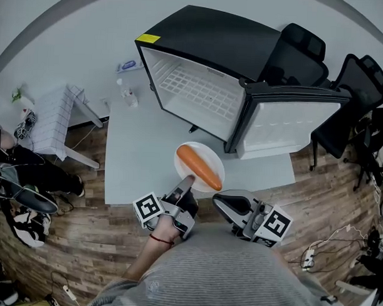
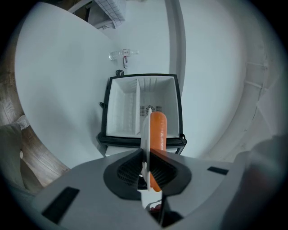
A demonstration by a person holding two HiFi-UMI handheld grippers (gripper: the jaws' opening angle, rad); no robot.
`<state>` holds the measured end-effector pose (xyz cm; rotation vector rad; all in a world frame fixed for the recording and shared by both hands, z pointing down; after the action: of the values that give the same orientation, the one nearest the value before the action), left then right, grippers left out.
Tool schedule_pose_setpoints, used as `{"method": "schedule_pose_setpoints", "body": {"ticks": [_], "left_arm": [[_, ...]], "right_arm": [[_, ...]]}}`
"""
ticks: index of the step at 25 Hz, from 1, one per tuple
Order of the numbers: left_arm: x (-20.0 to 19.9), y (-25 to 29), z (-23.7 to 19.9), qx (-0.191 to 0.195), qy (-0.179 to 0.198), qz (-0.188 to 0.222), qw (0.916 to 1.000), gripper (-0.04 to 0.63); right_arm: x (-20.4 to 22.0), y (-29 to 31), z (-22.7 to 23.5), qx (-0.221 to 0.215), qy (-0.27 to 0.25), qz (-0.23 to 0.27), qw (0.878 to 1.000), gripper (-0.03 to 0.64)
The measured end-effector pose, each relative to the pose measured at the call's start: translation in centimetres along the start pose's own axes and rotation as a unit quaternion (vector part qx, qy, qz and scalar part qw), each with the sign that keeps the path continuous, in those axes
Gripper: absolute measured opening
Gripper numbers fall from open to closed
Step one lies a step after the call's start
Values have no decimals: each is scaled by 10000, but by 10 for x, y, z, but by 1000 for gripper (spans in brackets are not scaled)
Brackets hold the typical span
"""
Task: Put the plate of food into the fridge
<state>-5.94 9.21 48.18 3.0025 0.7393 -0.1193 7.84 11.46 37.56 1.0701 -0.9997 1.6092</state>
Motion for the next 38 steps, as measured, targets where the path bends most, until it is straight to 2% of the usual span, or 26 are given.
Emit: {"method": "schedule_pose_setpoints", "body": {"ticks": [2, 7, 14, 23, 26, 30, 38], "left_arm": [[-12, 8, -1, -19, -11, -49, 10000, 44], [-39, 29, 1, -29, -23, -206, 9998, 44], [-83, 51, 1, -45, -82, -389, 9992, 44], [-129, 70, -1, -169, -132, -649, 9977, 44], [-137, 77, -1, -188, -170, -651, 9976, 44], [-142, 87, -1, -184, -149, -635, 9977, 44], [-129, 99, 1, -163, -179, -515, 9984, 44]], "right_arm": [[-1, 10, 8, 8, 79, -27, 10000, 14], [-6, 32, 37, 279, -102, -24, 9996, 14], [-6, 74, 56, 305, 71, -19, 9995, 14], [-6, 109, 83, 780, -82, -30, 9969, 14], [-6, 112, 86, 778, 92, -118, 9969, 14], [-10, 111, 97, 856, 14, -147, 9962, 14], [-19, 98, 110, 656, 41, -207, 9976, 14]]}}
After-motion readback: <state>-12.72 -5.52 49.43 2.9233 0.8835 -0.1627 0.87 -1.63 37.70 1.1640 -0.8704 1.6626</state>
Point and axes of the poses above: the fingertips, and each gripper's own axes: y forward along the fingers, z to its right, x out of its underside, the point moved 5 cm from there along -y, backward along the fingers, and after that the axes turned 1 degree about z, right-handed, at the moved point
